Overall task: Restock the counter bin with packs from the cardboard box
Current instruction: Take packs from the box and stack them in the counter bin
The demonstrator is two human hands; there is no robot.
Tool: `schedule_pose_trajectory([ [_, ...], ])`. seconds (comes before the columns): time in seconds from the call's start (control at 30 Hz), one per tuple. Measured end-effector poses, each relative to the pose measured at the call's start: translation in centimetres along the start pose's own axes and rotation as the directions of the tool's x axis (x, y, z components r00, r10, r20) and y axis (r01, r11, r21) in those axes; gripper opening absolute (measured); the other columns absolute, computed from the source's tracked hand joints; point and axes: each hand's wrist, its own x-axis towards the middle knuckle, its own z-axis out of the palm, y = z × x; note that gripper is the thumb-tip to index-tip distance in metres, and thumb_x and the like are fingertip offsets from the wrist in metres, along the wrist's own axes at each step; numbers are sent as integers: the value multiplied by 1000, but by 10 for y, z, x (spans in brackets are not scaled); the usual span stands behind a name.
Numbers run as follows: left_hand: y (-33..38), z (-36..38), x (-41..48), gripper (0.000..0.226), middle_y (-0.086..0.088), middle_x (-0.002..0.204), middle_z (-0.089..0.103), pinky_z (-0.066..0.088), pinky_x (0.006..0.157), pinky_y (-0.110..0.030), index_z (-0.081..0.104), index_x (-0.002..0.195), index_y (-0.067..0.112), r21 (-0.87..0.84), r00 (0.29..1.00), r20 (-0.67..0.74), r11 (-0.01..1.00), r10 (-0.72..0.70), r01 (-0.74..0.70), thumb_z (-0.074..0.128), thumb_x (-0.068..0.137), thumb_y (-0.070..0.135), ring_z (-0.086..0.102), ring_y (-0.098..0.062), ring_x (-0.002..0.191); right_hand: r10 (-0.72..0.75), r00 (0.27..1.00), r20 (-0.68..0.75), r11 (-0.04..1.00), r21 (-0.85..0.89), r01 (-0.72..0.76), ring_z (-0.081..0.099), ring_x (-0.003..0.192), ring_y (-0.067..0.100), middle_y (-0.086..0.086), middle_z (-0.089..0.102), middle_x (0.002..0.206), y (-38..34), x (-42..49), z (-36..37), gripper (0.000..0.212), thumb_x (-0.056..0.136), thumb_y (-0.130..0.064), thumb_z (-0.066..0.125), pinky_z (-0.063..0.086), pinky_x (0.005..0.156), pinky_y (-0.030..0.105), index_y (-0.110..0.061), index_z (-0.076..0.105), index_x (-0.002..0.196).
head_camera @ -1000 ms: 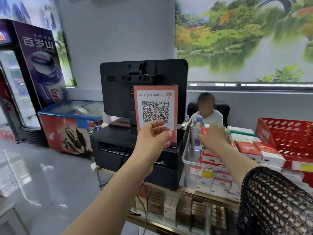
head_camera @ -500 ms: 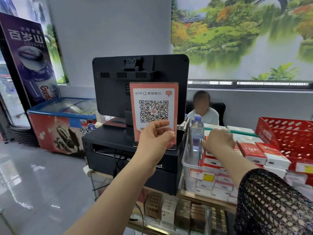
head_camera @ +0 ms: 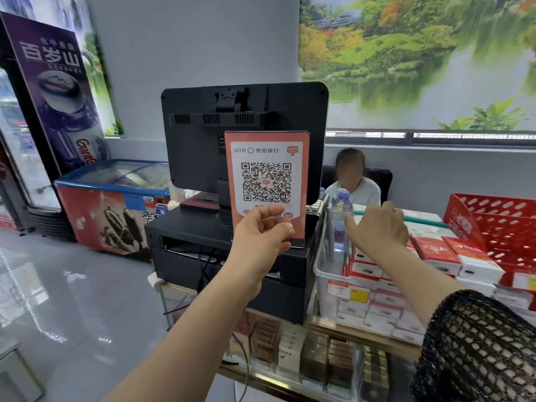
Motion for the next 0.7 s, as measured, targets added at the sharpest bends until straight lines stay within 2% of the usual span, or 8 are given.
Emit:
schedule_pose_trajectory([
  [0.1, -2, 1, -6, 26, -2, 95, 65, 53, 74, -27, 61, 104, 19, 1, 999, -36, 1000, -27, 27, 62, 87, -1, 64, -17, 93, -49, 998, -50, 964, 257, 61, 51, 98, 27, 11, 52, 112, -8, -17, -17, 41, 92, -45, 49, 40, 75, 33, -11, 58, 112],
  [0.17, -3, -2, -10, 25, -2, 95, 65, 53, 74, -27, 61, 103, 20, -3, 997, -67, 999, -33, 33, 62, 87, -1, 65, -18, 94, -72, 996, -49, 893, 442, 87, 51, 92, 21, 6, 54, 110, -20, -33, -27, 30, 92, -38, 50, 35, 74, 29, -13, 57, 108],
  [0.27, -7, -4, -23, 22, -3, 98, 65, 53, 77, -28, 60, 104, 17, -16, 991, -126, 999, -48, 46, 60, 89, 2, 65, -19, 93, -102, 994, 40, 724, 689, 47, 54, 89, 19, 3, 58, 101, -32, -63, -42, 14, 94, -33, 48, 38, 74, 29, -20, 53, 95],
  [0.33, -10, -6, -35, 21, -5, 99, 64, 54, 77, -28, 60, 106, 15, -16, 984, -168, 998, -58, 56, 60, 90, 3, 65, -18, 91, -134, 979, 154, 589, 807, -46, 59, 90, 23, 1, 61, 95, -38, -86, -46, 13, 95, -32, 45, 47, 76, 37, -24, 51, 86],
  [0.4, -16, -9, -50, 17, -5, 98, 64, 54, 75, -28, 60, 102, 16, -7, 975, -210, 997, -73, 73, 60, 90, 3, 65, -17, 89, -181, 953, 242, 508, 853, -120, 62, 91, 25, 0, 63, 91, -42, -110, -44, 15, 95, -33, 43, 51, 82, 46, -28, 52, 84],
  [0.5, -34, -16, -78, 16, -8, 97, 62, 53, 74, -29, 58, 98, 17, 14, 957, -270, 994, -105, 112, 58, 91, 3, 62, -16, 81, -248, 917, 314, 463, 869, -173, 62, 93, 26, -1, 63, 91, -39, -150, -32, 18, 97, -31, 42, 50, 86, 48, -30, 52, 82],
  [0.63, -80, -31, -115, 17, -9, 90, 59, 51, 65, -26, 56, 103, 11, 47, 926, -327, 976, -187, 213, 55, 91, 0, 60, -12, 65, -310, 841, 443, 485, 835, -261, 59, 101, 23, 2, 63, 103, -23, -202, 3, 19, 98, -32, 39, 46, 94, 46, -25, 56, 94],
  [0.7, -111, -42, -132, 15, -9, 87, 59, 49, 68, -28, 57, 97, 12, 41, 896, -369, 959, -247, 281, 54, 91, 0, 58, -15, 69, -329, 800, 501, 513, 806, -294, 57, 104, 23, 3, 61, 107, -10, -227, 30, 22, 99, -32, 38, 44, 97, 44, -22, 57, 100],
])
